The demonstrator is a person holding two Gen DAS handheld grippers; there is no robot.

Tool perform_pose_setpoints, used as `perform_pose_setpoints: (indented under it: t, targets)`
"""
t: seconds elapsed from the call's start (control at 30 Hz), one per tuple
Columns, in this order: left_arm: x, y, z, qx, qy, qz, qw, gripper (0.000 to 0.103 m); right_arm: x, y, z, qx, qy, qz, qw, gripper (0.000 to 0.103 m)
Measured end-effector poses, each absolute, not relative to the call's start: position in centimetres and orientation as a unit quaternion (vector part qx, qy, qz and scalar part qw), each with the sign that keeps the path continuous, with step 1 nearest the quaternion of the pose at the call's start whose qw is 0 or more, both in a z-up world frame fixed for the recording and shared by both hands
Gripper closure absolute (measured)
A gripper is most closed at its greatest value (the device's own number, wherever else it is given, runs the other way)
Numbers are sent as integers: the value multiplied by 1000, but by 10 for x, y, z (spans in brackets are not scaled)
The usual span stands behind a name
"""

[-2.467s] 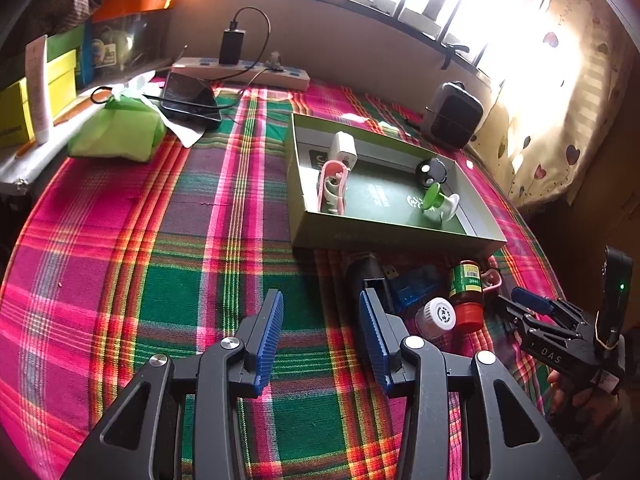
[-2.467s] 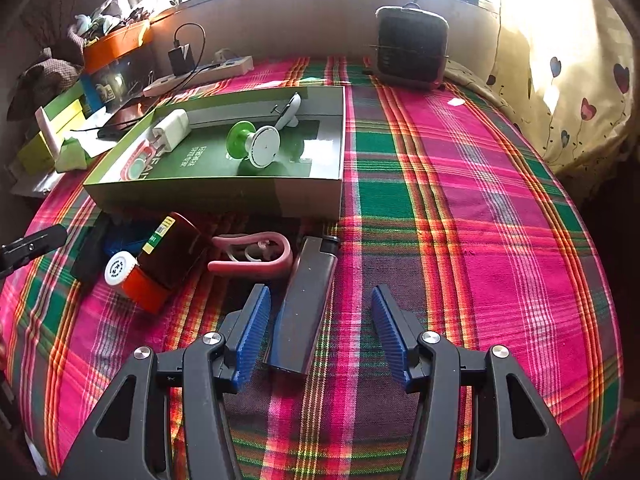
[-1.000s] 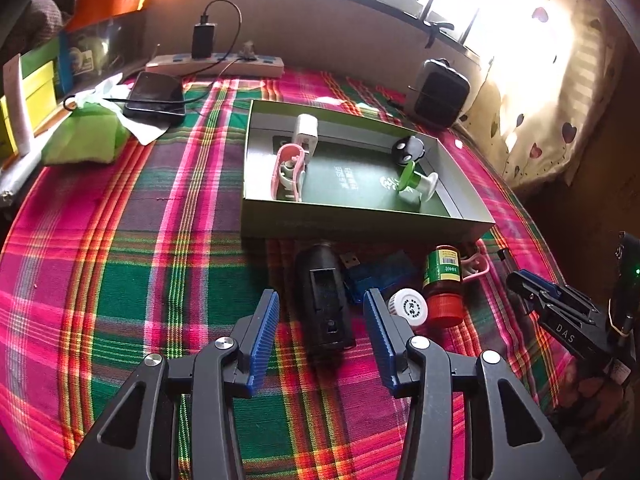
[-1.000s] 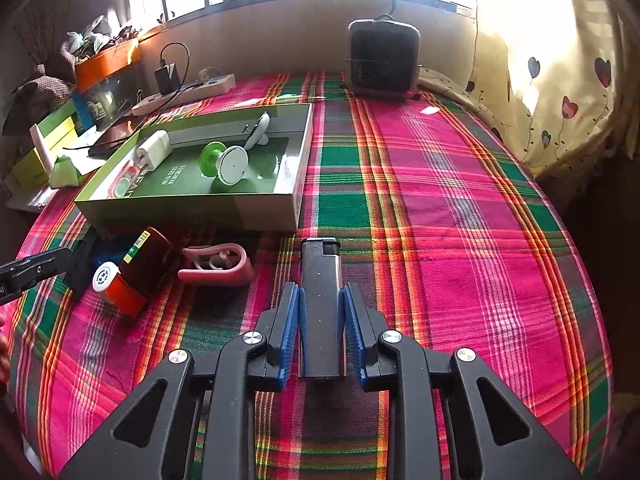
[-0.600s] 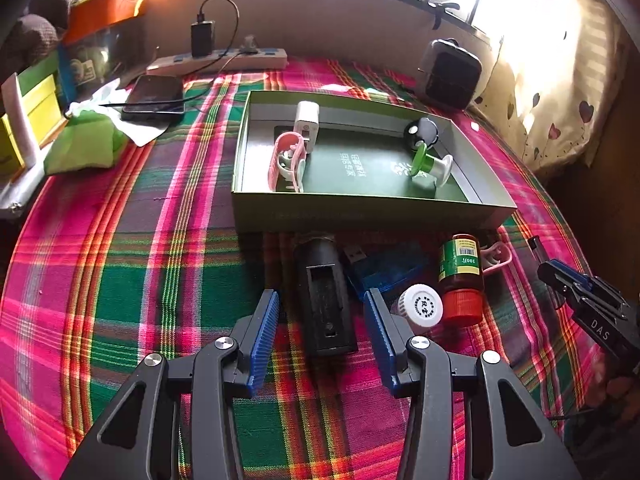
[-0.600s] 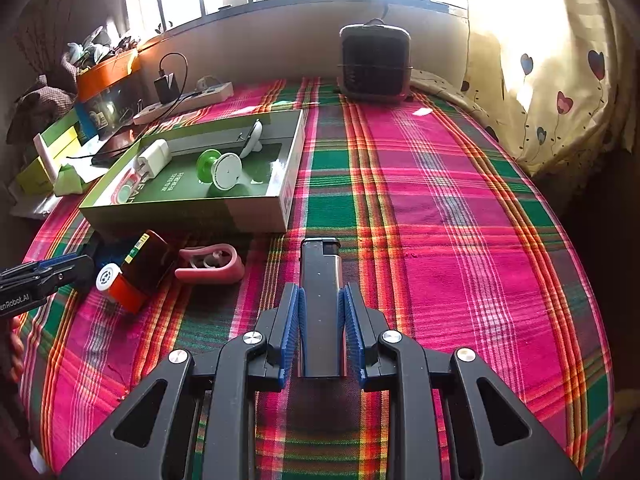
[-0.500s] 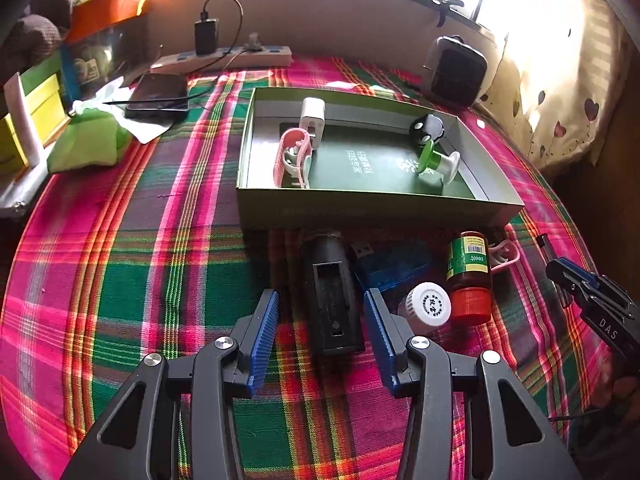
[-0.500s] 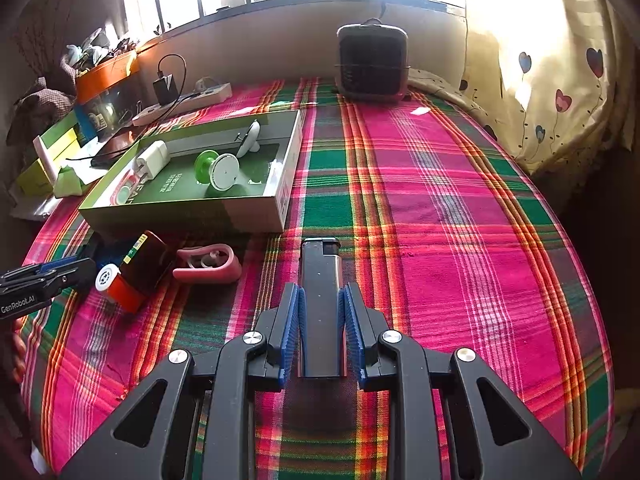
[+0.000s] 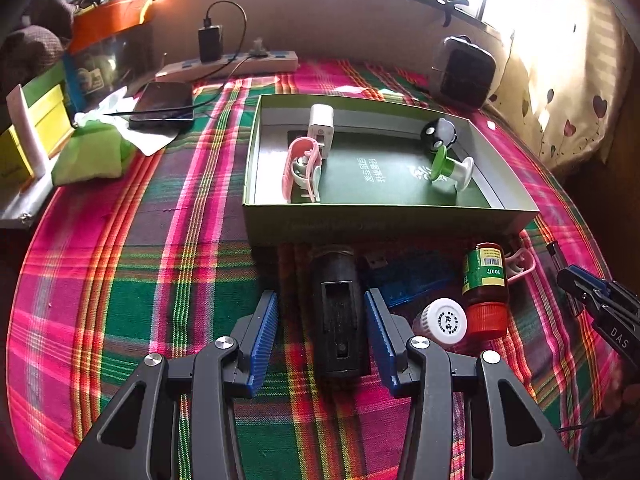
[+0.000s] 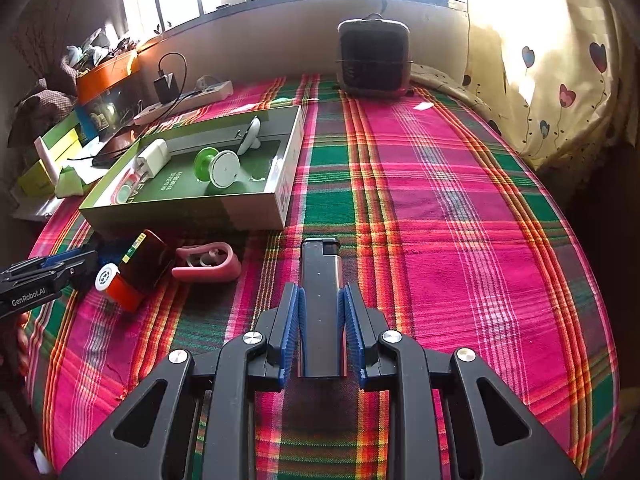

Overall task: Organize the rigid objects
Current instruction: 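Grasp the black flashlight with the left gripper while the right grasps the black-and-silver lighter, then carry the flashlight with the left gripper while the right carries the lighter over the box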

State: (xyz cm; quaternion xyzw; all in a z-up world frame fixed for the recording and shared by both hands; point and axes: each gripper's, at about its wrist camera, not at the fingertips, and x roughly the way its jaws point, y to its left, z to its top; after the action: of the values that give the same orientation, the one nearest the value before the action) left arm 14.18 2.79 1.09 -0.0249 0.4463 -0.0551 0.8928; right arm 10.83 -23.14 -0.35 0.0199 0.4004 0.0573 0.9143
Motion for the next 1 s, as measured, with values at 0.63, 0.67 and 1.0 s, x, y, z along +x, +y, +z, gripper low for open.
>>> perform_pose_setpoints:
  t: [0.63,0.67,1.0]
  targets:
    - [141,30,11,-25,443,-45,895,77,109,-231,-4,19,402,58,914,79]
    - [141,30,11,-25,443,-45,895,77,109,-231,-4,19,402,58,914,79]
    - [140,31,10,-27,443,-45,895,77,109,-231,-4,20,402,58,914,79]
